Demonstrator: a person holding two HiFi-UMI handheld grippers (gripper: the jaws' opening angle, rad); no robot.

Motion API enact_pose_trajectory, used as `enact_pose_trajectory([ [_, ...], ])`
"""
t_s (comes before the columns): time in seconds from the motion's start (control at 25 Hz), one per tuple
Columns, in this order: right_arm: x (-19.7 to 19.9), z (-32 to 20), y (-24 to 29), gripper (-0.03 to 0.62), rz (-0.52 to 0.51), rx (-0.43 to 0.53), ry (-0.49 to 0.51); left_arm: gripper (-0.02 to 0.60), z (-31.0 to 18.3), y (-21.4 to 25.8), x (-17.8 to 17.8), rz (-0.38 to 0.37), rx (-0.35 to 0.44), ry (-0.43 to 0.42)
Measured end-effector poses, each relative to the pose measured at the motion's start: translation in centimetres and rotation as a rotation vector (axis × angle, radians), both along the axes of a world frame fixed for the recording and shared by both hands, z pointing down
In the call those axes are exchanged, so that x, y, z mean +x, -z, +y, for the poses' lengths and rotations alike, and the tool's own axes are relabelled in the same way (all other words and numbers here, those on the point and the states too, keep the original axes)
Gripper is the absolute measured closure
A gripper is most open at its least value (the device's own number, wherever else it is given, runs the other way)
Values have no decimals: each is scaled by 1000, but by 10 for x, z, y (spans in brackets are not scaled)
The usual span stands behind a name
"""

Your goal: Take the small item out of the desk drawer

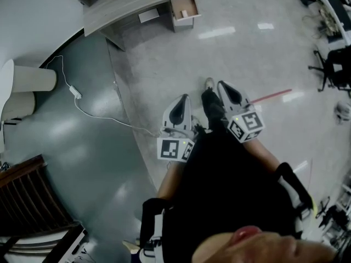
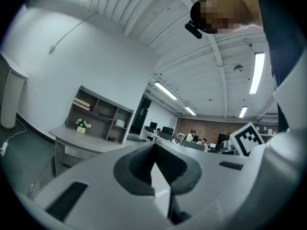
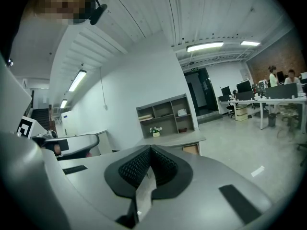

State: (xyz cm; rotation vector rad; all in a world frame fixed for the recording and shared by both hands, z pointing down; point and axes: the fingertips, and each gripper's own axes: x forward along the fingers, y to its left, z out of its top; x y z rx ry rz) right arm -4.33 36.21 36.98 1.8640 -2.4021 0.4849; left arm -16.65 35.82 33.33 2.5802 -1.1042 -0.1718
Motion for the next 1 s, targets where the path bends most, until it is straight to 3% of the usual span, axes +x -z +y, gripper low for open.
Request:
enact_pose_trajectory([
  [0.44, 21, -92, -8, 595, 2, -18, 11, 584, -82, -18, 21, -77, -10, -22],
  [1.0, 100, -249, -13, 594, 9, -52, 78, 584, -232, -21, 104, -112, -70, 24],
])
